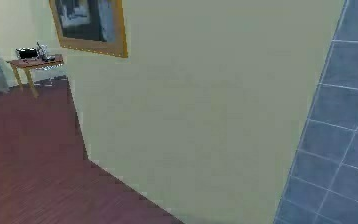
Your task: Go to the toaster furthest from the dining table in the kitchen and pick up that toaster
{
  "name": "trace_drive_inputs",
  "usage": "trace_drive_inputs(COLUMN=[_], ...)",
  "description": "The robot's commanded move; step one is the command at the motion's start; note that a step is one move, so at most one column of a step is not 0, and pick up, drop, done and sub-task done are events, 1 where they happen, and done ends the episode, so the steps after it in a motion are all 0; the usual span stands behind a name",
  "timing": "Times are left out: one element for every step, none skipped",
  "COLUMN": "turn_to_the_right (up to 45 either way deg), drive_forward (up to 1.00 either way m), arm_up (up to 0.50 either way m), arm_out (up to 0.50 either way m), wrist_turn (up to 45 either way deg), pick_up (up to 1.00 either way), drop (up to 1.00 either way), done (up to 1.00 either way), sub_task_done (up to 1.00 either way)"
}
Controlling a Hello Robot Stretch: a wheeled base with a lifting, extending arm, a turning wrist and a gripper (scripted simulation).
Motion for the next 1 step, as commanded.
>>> trace_drive_inputs(turn_to_the_right=[-45.0], drive_forward=[0.00], arm_up=[0.00], arm_out=[0.00], wrist_turn=[0.0], pick_up=[0.00], drop=[0.00], done=[0.00], sub_task_done=[0.00])
